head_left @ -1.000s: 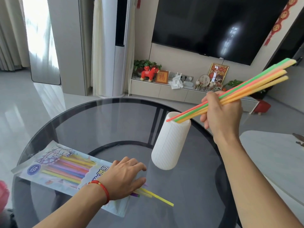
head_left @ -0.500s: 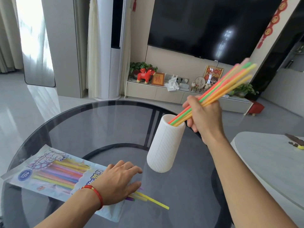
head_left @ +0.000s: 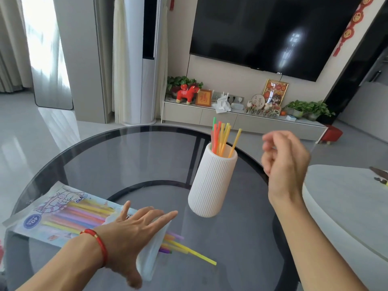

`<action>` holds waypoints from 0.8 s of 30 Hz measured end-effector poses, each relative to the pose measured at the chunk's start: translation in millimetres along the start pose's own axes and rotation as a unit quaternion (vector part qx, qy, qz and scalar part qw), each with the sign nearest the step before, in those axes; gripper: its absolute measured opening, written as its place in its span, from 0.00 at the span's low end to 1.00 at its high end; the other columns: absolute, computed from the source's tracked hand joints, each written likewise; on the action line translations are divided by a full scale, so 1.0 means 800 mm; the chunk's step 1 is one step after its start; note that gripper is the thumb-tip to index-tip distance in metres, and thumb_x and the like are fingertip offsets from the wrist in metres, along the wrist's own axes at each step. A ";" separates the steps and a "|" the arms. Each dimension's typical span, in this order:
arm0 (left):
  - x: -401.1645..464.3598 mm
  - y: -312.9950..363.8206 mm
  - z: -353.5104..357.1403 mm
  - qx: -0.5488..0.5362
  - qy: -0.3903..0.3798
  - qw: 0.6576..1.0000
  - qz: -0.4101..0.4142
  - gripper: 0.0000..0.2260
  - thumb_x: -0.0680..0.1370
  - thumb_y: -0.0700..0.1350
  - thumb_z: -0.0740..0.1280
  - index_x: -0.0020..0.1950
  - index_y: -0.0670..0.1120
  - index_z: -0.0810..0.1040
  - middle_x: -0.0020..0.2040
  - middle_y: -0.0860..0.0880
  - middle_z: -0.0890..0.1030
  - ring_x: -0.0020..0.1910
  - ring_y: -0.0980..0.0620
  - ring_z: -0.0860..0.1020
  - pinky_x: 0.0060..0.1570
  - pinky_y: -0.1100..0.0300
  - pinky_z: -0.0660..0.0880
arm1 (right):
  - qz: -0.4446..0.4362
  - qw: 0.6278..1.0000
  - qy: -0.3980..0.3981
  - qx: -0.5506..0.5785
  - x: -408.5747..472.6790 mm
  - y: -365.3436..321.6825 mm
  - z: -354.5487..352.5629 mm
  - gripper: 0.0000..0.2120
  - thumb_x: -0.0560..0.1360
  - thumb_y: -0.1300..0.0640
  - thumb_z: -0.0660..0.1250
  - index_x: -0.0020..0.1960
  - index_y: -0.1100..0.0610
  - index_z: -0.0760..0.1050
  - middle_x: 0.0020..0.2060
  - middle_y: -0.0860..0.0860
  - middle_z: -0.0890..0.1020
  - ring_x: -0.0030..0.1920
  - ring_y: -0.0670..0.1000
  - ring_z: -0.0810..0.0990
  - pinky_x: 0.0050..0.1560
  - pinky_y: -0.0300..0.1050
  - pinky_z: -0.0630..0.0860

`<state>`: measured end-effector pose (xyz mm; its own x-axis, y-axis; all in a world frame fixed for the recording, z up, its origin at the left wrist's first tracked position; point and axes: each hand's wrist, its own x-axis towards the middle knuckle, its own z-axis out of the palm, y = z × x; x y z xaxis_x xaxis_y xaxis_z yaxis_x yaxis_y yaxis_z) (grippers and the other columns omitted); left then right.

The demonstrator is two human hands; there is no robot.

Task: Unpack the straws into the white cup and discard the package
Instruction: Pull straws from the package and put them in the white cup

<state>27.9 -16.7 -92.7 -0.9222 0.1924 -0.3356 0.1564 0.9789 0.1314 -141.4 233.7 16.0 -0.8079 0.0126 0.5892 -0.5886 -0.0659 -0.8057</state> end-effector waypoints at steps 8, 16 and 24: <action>0.008 0.001 -0.004 0.030 0.168 0.985 -0.028 0.52 0.65 0.64 0.63 0.79 0.58 0.33 0.68 0.56 0.63 0.68 0.52 0.66 0.76 0.44 0.55 | -0.072 0.918 -0.289 -0.264 -0.096 0.058 -0.034 0.23 0.80 0.45 0.61 0.31 0.57 0.76 0.24 0.49 0.74 0.27 0.50 0.71 0.29 0.52 0.70; 0.009 -0.004 -0.005 -0.023 0.324 0.946 0.005 0.47 0.66 0.63 0.67 0.81 0.55 0.50 0.63 0.56 0.73 0.59 0.51 0.75 0.58 0.55 0.75 | 0.067 0.793 -0.390 -0.463 -0.120 0.073 -0.005 0.22 0.81 0.33 0.45 0.39 0.43 0.67 0.40 0.43 0.75 0.43 0.52 0.78 0.41 0.50 0.74; 0.007 0.021 -0.006 -0.007 0.311 0.950 0.025 0.48 0.68 0.69 0.66 0.81 0.54 0.50 0.67 0.56 0.74 0.61 0.53 0.74 0.60 0.56 0.75 | 0.393 0.867 -0.303 -0.050 -0.173 0.077 0.057 0.15 0.84 0.44 0.66 0.55 0.56 0.77 0.45 0.57 0.87 0.30 0.54 0.80 0.25 0.46 0.75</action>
<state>23.4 0.3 -87.6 -0.9447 0.1567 0.2879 0.2053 0.9676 0.1468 -64.4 182.3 -112.4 -0.8145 -0.5259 -0.2449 0.1127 0.2708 -0.9560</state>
